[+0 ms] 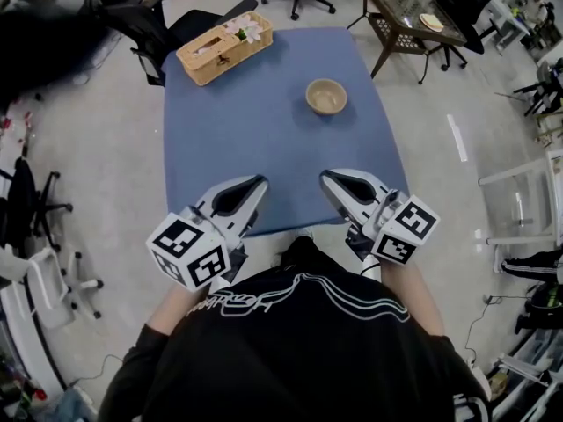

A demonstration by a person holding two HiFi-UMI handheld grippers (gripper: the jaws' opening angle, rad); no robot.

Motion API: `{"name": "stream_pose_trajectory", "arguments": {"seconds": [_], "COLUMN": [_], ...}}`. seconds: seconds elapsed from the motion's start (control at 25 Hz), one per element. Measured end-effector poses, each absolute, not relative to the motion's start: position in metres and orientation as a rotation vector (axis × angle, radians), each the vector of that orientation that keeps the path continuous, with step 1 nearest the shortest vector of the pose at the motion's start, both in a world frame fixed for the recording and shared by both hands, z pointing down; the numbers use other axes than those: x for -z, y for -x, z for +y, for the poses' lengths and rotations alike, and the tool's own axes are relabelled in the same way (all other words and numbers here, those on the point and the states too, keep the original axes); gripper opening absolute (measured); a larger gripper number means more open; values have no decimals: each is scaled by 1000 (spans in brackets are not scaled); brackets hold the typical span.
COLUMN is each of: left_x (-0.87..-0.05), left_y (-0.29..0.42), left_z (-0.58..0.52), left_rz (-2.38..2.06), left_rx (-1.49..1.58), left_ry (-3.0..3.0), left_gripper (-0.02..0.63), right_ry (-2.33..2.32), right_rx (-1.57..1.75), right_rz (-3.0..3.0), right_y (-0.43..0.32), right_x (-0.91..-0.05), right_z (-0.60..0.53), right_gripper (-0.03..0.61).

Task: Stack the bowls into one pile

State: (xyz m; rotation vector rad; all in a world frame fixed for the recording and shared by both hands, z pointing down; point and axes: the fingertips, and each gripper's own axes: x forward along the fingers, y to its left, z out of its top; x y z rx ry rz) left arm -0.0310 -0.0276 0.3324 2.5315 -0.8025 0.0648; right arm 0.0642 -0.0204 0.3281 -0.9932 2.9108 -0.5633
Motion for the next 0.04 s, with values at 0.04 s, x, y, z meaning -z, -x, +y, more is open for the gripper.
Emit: {"name": "stream_pose_trajectory", "arguments": {"seconds": [0.04], "left_x": [-334], "left_y": [31], "left_z": [-28], "left_rz": [-806], "left_rx": [-68], "left_ry": [-2529], "left_gripper": [38], "right_ry": [992], "right_rx": [569], "right_rz": [2910], "right_y": [-65], "right_x": [-330], "right_z": [-21], "right_gripper": [26]}}
